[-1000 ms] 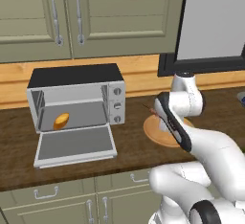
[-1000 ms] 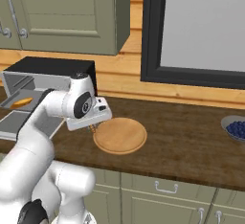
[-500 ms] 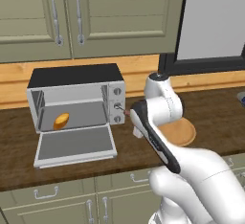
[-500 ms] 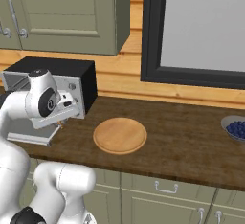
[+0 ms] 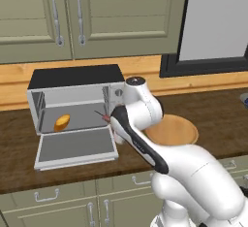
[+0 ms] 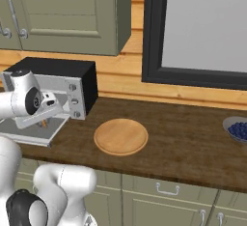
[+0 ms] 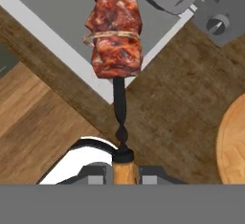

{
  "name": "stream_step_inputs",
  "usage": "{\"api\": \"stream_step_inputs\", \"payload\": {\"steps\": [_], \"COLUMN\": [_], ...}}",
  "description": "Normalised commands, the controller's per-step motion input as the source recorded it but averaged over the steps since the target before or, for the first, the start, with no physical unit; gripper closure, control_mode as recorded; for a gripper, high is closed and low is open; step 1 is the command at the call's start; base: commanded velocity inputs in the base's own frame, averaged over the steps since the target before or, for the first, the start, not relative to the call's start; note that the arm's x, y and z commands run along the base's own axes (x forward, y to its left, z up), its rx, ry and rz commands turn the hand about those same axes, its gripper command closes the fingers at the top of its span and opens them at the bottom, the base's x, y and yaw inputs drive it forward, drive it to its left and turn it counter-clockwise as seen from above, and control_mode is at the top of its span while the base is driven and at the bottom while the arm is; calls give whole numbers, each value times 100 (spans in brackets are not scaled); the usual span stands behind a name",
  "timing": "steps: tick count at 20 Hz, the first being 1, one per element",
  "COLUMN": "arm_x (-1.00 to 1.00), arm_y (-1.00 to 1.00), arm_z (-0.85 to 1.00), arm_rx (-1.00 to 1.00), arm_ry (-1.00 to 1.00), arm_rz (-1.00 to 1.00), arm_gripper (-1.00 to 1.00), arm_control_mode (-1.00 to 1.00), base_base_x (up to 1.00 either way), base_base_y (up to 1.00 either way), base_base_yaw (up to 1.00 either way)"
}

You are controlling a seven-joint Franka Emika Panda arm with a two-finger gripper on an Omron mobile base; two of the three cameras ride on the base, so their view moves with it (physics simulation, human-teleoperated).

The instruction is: Pick up the kebab skewer and baguette bread, and place them inside the toaster oven. Close the toaster oven door and start by setting the timer.

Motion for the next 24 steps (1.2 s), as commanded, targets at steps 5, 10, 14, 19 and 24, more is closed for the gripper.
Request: {"api": "stream_step_inputs", "payload": {"steps": [5,10,14,19,24], "arm_x": [57,50,35,34,44], "arm_y": [23,24,47,24,0], "arm_z": [-1,-9,-12,-7,-1], "arm_rx": [0,0,0,0,0], "arm_ry": [0,0,0,0,0], "arm_rz": [1,0,0,0,0], "arm_gripper": [100,100,100,100,100], "arm_control_mode": [-100,-100,-100,-100,-100], "base_base_x": [0,0,0,0,0], "base_base_y": [0,0,0,0,0], "base_base_yaw": [0,0,0,0,0]}}
